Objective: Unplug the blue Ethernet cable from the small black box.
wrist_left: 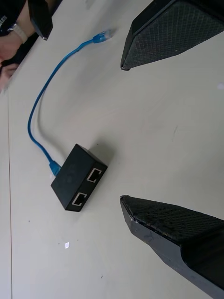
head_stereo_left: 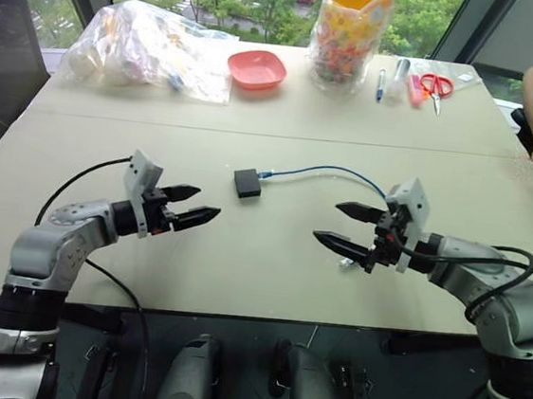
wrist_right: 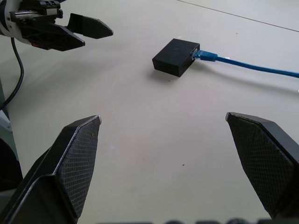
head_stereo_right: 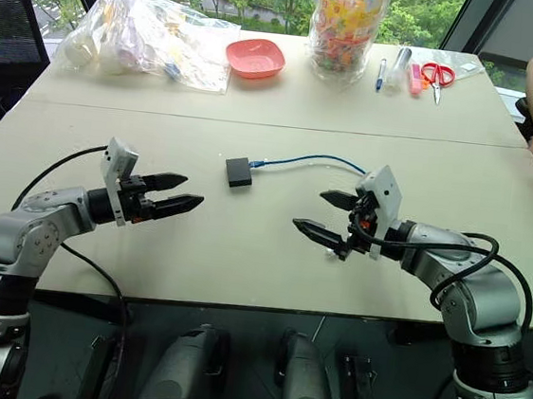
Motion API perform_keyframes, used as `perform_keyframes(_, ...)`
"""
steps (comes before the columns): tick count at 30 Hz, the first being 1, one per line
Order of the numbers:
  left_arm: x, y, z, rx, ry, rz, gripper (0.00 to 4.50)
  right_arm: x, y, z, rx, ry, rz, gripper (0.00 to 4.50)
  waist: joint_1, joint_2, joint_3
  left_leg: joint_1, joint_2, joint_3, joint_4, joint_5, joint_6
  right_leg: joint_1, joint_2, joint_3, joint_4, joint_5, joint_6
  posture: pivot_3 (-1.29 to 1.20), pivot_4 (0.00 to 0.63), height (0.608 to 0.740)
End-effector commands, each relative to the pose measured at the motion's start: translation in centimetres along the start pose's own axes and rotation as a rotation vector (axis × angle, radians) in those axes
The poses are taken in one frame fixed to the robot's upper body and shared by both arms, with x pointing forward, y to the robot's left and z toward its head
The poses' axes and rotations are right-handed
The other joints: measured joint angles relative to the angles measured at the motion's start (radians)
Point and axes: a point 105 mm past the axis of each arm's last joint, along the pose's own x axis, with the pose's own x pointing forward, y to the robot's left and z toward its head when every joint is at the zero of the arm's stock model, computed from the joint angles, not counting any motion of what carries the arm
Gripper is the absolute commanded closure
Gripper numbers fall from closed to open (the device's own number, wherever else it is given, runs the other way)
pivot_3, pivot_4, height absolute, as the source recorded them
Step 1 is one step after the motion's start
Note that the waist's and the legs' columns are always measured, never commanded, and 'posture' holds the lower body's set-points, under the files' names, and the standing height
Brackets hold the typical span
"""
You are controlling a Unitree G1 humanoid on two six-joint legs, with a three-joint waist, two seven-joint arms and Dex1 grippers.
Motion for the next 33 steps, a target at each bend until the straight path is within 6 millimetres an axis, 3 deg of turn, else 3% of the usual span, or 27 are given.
perform_keyframes(1,-0.3,-0.4,1.6,0.028,-0.068,0.005,0.03,0.4,0.4,0.7,-0.028,-0.032,0.024,0.00,0.000,0.000,0.000,0.000,0.000,0.000,0.000,0.000,0.000,0.000,0.000,0.000,0.000,0.000,0.000,0.00,0.150,0.740)
perform_keyframes(12,-0.4,-0.5,1.9,0.041,-0.086,0.036,0.03,1.2,0.3,0.7,-0.038,-0.033,0.050,0.00,0.000,0.000,0.000,0.000,0.000,0.000,0.000,0.001,0.002,0.000,0.000,0.000,0.000,0.000,0.000,0.00,0.150,0.740)
perform_keyframes(18,0.0,0.6,2.9,0.134,-0.061,0.091,0.03,2.9,-2.7,1.6,-0.147,-0.037,-0.054,0.00,-0.001,0.000,0.000,0.000,0.000,0.001,0.000,0.002,0.003,0.000,0.001,0.000,0.000,0.000,0.000,0.00,0.150,0.740)
perform_keyframes(22,0.0,1.6,3.6,0.174,-0.043,0.091,0.03,5.2,-5.1,1.8,-0.248,0.021,-0.057,0.00,-0.002,0.000,0.000,0.001,-0.001,0.001,0.001,0.002,0.003,0.001,0.001,0.000,0.000,0.001,-0.001,0.00,0.150,0.740)
perform_keyframes(26,-0.5,2.3,4.1,0.197,-0.029,0.088,0.03,9.4,-8.3,2.1,-0.310,0.081,-0.060,0.00,-0.021,0.000,0.000,0.000,-0.002,0.002,0.000,0.002,0.003,-0.001,0.002,0.001,0.001,0.002,-0.001,0.00,0.150,0.740)
perform_keyframes(33,-0.8,2.0,2.7,0.195,-0.025,0.119,0.03,13.8,-8.6,2.4,-0.357,0.130,-0.059,0.00,-0.030,0.000,0.000,0.000,-0.002,0.004,-0.001,0.002,0.003,-0.002,0.002,0.001,0.008,0.003,0.001,0.00,0.150,0.740)
